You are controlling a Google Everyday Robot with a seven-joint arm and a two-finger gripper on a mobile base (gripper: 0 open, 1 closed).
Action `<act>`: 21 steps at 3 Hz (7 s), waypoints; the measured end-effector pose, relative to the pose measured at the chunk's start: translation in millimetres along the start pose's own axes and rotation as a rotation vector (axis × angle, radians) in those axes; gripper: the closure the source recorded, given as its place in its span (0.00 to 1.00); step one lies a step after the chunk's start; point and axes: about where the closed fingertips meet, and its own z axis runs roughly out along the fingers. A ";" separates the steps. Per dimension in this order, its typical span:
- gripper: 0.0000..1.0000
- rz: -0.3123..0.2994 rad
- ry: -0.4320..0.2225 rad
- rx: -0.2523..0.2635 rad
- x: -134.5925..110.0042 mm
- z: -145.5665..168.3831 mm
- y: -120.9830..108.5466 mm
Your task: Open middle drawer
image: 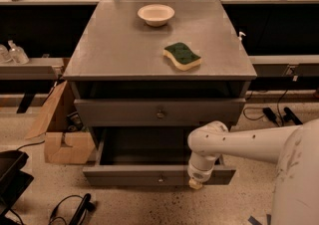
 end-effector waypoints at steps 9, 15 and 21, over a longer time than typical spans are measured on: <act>0.19 -0.009 0.014 0.014 -1.9 -13.2 -4.7; 1.00 -0.072 -0.048 0.251 2.7 -56.6 -56.6; 1.00 -0.244 -0.146 0.244 -28.0 -10.6 -82.4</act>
Offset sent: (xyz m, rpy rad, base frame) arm 0.0000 0.0000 0.0000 0.0000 0.0000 0.0000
